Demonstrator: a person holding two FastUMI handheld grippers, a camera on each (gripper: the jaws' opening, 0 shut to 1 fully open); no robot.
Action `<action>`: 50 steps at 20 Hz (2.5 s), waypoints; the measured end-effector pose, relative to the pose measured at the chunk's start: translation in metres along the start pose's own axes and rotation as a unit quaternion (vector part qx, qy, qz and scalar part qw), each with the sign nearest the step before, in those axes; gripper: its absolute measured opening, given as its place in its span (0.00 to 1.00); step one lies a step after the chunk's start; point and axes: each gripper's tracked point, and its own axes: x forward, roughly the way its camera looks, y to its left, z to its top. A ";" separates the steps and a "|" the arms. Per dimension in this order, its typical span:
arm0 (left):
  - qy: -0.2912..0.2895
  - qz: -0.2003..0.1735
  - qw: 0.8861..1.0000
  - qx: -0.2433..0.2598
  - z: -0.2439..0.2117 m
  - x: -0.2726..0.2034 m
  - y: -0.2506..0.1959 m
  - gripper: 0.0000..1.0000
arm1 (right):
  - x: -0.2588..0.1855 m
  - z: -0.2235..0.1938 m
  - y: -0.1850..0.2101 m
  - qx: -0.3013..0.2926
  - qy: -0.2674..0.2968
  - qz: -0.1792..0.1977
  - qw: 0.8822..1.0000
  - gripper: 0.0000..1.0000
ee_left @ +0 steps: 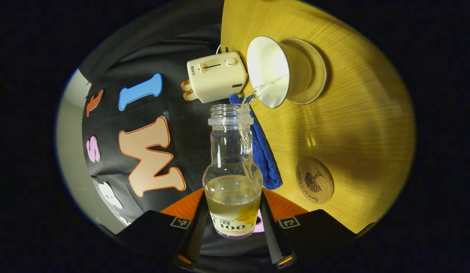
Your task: Open the teacup lid with one hand, grasp the water bottle and pour water into the teacup with the other hand; after pouring, place the water bottle on the coaster and then close the teacup lid.
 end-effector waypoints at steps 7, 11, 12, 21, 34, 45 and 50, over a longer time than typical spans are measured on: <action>-0.001 0.008 0.999 0.043 0.002 -0.001 0.007 0.67 | 0.000 0.000 0.000 0.000 0.000 0.000 1.000 0.29; 0.002 0.012 0.998 0.063 0.002 -0.001 0.013 0.67 | 0.000 0.000 0.000 0.000 0.000 0.000 1.000 0.30; 0.002 0.012 0.998 0.068 0.002 -0.002 0.014 0.67 | 0.000 0.000 0.000 0.000 0.000 0.000 1.000 0.30; 0.006 0.025 0.995 0.098 0.005 -0.002 0.023 0.67 | 0.000 0.000 0.000 0.000 0.001 0.000 1.000 0.30; -0.008 -0.006 1.000 -0.009 0.006 0.003 0.000 0.67 | 0.000 0.000 0.000 0.000 0.001 0.001 1.000 0.30; -0.056 -0.051 0.877 -0.474 0.044 0.015 -0.059 0.66 | 0.000 -0.001 0.000 -0.001 0.002 0.001 1.000 0.30; -0.076 -0.058 0.776 -0.624 0.073 0.023 -0.062 0.64 | 0.000 0.000 -0.002 -0.001 0.002 -0.004 1.000 0.30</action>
